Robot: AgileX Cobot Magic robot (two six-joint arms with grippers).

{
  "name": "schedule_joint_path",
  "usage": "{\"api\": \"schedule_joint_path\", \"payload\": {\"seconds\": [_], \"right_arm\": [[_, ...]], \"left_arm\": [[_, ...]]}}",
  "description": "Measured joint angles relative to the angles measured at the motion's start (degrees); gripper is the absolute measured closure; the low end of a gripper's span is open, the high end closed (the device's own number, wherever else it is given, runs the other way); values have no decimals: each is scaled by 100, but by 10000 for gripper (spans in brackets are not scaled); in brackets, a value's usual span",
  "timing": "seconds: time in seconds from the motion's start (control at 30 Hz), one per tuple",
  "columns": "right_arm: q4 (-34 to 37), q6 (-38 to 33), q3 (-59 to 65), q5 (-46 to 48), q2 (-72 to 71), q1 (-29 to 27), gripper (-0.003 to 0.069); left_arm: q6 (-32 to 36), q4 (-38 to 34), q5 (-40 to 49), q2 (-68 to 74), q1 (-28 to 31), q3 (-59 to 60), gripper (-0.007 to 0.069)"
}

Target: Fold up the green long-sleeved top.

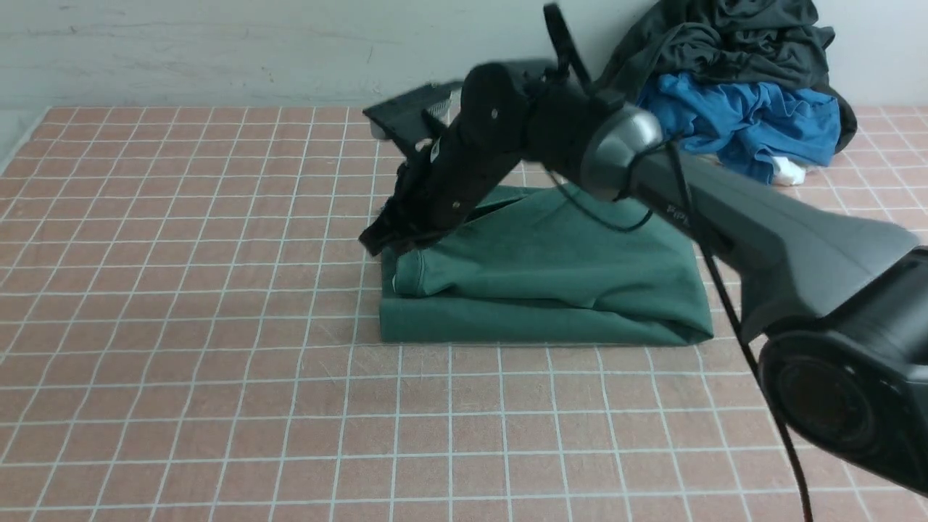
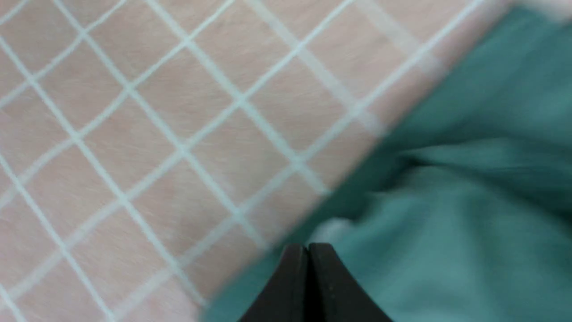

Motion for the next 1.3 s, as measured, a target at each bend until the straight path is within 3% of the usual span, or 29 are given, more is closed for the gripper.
{"api": "schedule_joint_path", "payload": {"seconds": [0.13,0.3,0.5,0.6,0.73,1.03,1.3], "right_arm": [[-1061,386,-183,445,-729,-122,673],[-1211,745,560,438,-1037,-481,673],[-286,849,1663,-75,-446,-559,673],[418,697,1775,-680,-119,-269,673],[511,344,1721,-1019,-94,153,673],[-1474,364,948,593,-1361,390,673],[-1896,553,1924,786,-3754,391,673]], "left_arm": [[-90,-8,-6,0,0,20,627],[-109,-14,-41,0,0,117,627],[-116,-14,-57,0,0,284,627],[-150,-27,-88,0,0,353,627],[-153,-34,-88,-44,0,353,627],[-153,-28,461,-801,0,353,627],[-153,-12,593,-1030,-259,353,627]]}}
